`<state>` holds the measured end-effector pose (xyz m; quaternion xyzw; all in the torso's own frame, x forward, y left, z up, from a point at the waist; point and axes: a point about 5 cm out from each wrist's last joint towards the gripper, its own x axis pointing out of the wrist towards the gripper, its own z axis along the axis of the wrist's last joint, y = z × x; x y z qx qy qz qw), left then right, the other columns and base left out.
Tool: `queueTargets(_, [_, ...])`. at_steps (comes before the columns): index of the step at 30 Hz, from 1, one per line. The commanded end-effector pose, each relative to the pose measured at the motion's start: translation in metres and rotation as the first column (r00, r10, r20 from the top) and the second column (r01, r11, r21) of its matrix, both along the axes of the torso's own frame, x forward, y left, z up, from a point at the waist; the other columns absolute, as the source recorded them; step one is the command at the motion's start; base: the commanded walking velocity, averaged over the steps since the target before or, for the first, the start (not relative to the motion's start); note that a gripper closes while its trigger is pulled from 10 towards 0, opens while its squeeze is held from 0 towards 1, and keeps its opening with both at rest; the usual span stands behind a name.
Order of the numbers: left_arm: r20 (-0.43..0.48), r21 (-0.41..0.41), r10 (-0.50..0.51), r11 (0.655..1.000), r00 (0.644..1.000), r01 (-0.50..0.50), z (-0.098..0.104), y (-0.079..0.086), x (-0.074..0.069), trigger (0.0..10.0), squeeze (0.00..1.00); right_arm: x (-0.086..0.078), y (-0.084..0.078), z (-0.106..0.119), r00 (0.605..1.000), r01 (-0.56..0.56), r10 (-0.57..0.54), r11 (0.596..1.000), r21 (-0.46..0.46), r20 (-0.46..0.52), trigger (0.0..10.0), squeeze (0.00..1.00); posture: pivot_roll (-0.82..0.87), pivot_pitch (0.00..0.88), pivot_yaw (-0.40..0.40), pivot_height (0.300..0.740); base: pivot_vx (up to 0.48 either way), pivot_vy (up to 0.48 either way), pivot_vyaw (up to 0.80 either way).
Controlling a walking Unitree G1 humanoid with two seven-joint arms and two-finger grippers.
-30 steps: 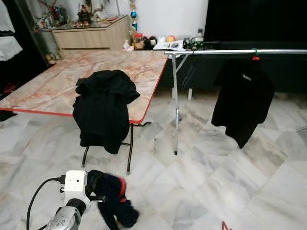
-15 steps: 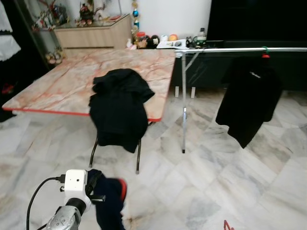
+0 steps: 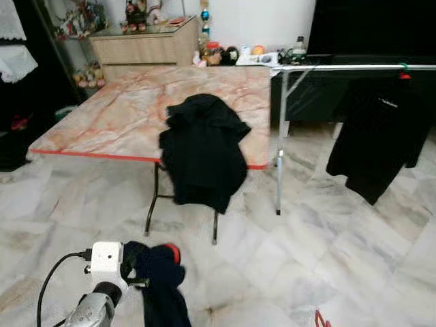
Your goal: Hang hanger
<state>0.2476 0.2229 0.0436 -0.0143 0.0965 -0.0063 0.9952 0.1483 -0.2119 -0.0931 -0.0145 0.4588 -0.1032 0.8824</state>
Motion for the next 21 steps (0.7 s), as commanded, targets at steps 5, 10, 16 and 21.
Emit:
queueTargets(5, [0.049, -0.003, 0.002, 1.0, 0.999, -0.002, 0.0107, 0.0005, 0.0055, 10.0, 0.0, -0.0027, 0.0, -0.0009, 1.0, 0.001, -0.001, 1.0, 0.003, -0.003, 10.0, 0.0, 0.1, 0.028, 0.077, 0.74, 0.0, 0.377, 0.0])
queueTargets(10, [0.051, -0.003, 0.003, 1.0, 0.999, -0.003, 0.0112, 0.0003, 0.0055, 10.0, 0.0, -0.0027, -0.0001, -0.0008, 1.0, 0.0, 0.0, 1.0, 0.003, -0.002, 10.0, 0.0, 0.11, 0.033, 0.075, 0.74, 0.0, 0.379, 0.0])
queueTargets(16, [0.072, -0.011, 0.008, 1.0, 0.997, -0.007, 0.0142, 0.0011, 0.0052, 10.0, 0.0, -0.0024, 0.0005, -0.0008, 1.0, -0.003, 0.003, 1.0, 0.004, 0.0, 10.0, 0.0, 0.11, 0.039, 0.076, 0.74, 0.0, 0.19, 0.0])
queueTargets(21, [0.098, -0.019, 0.002, 1.0, 0.995, 0.0, 0.0176, 0.0009, 0.0047, 10.0, 0.0, -0.0022, 0.0007, -0.0007, 1.0, -0.005, 0.005, 1.0, 0.004, 0.0, 10.0, 0.0, 0.11, 0.039, 0.074, 0.74, 0.0, 0.0, 0.0])
